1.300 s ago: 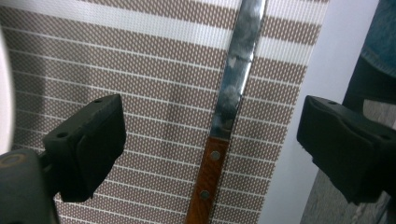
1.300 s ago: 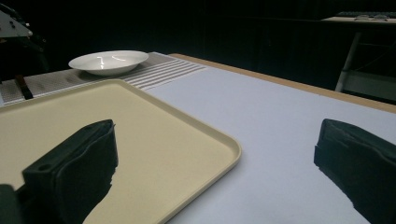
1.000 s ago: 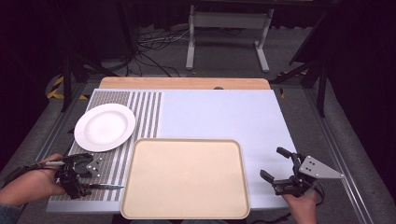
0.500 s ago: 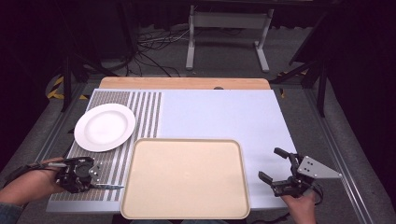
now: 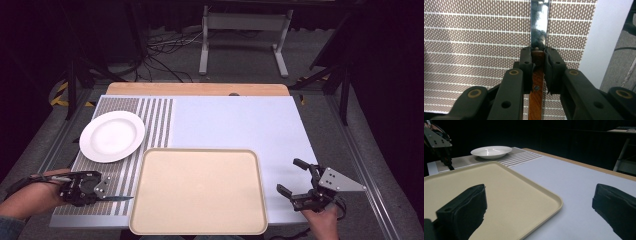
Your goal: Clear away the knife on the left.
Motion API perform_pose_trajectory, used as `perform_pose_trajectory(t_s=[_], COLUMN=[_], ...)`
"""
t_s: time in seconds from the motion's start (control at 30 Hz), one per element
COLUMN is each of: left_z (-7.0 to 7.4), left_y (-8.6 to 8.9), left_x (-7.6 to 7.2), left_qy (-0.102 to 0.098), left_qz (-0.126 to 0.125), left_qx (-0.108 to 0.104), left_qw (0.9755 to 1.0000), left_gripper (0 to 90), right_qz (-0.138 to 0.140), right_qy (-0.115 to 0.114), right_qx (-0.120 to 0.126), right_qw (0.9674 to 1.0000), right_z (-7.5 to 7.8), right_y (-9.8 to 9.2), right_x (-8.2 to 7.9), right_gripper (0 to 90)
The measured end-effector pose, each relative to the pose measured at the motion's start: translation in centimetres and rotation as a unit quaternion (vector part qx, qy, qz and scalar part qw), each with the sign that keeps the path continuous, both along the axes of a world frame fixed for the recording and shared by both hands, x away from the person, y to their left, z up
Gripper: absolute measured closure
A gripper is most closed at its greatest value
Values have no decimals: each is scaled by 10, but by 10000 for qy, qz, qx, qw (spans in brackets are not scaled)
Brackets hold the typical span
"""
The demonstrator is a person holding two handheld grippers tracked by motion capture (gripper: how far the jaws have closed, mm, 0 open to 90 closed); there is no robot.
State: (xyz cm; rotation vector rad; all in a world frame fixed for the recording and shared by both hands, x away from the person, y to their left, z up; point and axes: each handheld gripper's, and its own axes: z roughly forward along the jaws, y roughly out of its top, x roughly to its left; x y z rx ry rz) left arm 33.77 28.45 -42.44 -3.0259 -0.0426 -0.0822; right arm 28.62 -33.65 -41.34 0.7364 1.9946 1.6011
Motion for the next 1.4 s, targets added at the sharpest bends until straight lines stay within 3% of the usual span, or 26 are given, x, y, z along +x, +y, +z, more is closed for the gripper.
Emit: perform_pose_trajectory(t_s=[0.17,0.2,0.23,0.3,0.47,0.6,0.63,0.8,0.9,1.13,1.23,1.27,1.3,1.37,1.4], left_z=[9,12,13,19,34,47,50,60,65,75,80,80,81,83,84], left_y=[2,1,2,1,3,3,2,-1,-3,-9,-13,-13,-15,-19,-21], left_x=[1,1,2,2,2,2,3,5,7,11,11,11,11,11,11], left_qy=[-23,-122,-31,-146,-234,-170,-152,-94,-18,106,109,109,120,121,101], left_qz=[126,127,150,162,302,553,703,986,1346,1777,1988,1988,2018,2180,2188], left_qx=[-107,-56,-152,-135,-359,-644,-748,-1066,-1310,-1748,-1955,-1955,-1999,-2123,-2166], left_qw=[9999,9998,9998,9997,9986,9962,9946,9894,9822,9684,9603,9603,9587,9525,9514], left_gripper=[784,784,784,784,784,785,785,785,784,784,784,784,784,784,784], right_qz=[3,8,8,25,16,10,12,26,9,11,16,11,11,10,9], right_qy=[-9,-7,-7,-10,4,12,13,7,20,21,23,38,38,41,38], right_qx=[4,2,2,-11,7,15,6,15,14,12,7,10,10,9,12], right_qw=[10000,10000,10000,10000,10000,10000,10000,10000,10000,10000,10000,10000,10000,10000,10000], right_z=[0,0,0,0,0,0,0,0,0,0,0,0,0,-1,-1], right_y=[0,1,1,1,-1,-1,-1,0,-1,-2,-2,-2,-2,-2,-2], right_x=[0,0,0,1,0,0,0,0,0,0,1,1,1,1,1], right_gripper=[0,0,0,0,0,0,0,0,0,0,0,0,0,0,0])
